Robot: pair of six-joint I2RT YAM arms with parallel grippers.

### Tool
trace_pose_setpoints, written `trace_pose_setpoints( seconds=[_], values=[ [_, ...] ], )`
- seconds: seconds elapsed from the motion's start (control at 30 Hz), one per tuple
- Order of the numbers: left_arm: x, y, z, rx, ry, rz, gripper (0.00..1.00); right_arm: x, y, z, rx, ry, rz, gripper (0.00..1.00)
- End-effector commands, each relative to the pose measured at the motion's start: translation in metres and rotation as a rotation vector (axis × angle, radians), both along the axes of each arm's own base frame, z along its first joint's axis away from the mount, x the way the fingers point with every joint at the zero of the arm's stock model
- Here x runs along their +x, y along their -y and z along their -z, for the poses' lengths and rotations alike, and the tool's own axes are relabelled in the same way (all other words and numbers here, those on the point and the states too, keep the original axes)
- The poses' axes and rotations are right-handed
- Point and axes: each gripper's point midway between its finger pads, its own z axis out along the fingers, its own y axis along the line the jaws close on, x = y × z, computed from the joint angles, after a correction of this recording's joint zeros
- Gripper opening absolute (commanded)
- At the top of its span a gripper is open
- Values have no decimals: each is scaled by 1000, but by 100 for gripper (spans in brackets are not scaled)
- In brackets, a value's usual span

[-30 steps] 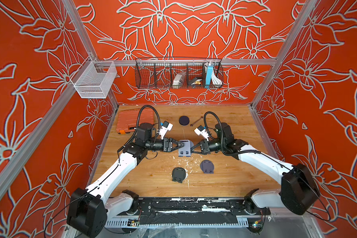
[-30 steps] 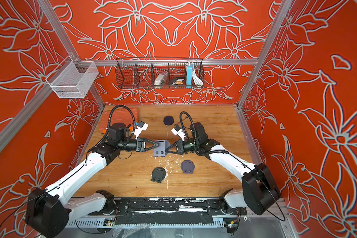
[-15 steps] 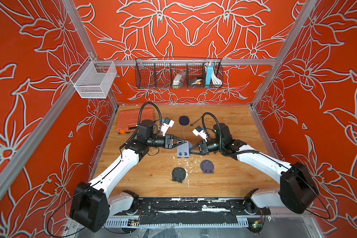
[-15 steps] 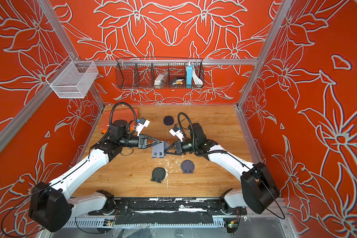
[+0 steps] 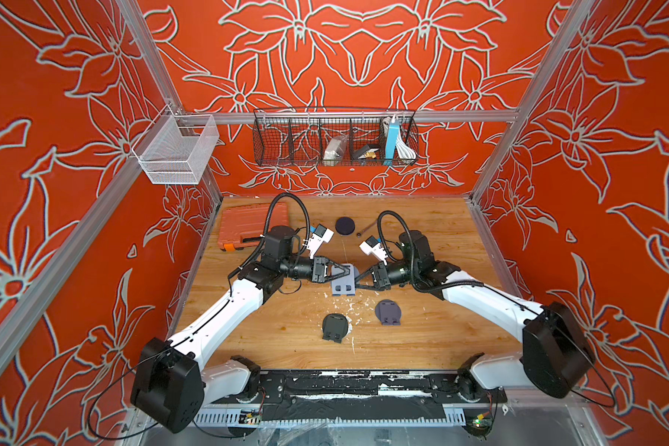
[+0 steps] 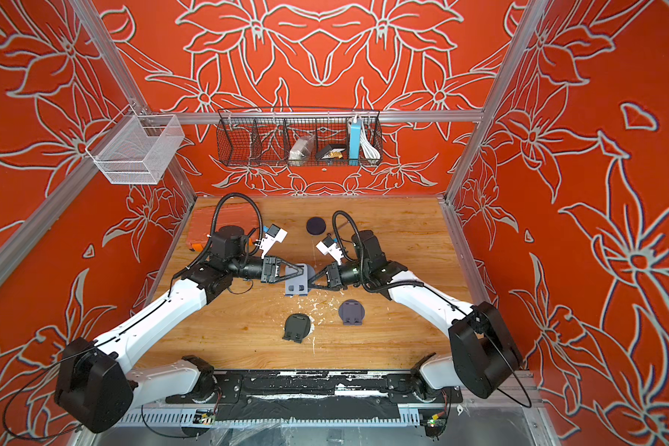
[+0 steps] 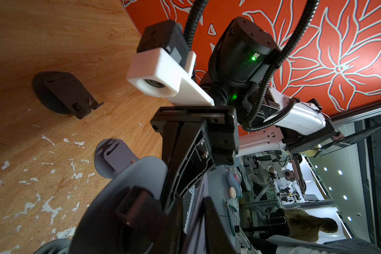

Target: Open the phone stand

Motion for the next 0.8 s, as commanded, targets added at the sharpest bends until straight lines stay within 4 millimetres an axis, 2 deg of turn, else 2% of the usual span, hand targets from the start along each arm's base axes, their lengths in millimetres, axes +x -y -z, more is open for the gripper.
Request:
trace_pose_setpoints(
  seconds=[0.0,0.07,0.1,0.27,0.57,0.77],
  values=[
    [-11,4,-4,-26,10,57,18,2,-6,-11,38,20,-17,0],
    [-12,3,-7,-28,21,55,3,2,-6,-11,35,10,-14,0],
    [-11,3,-8,-30,25,55,0,2,-6,-10,33,5,-12,0],
    [-6,5,-23,-44,83,53,0,3,-7,5,26,-77,11,0],
    [13,11,-61,-72,196,84,0,0,-5,59,-32,-248,42,0],
    [25,5,-78,-95,252,60,0,-3,-4,76,-39,-303,45,0]
  ],
)
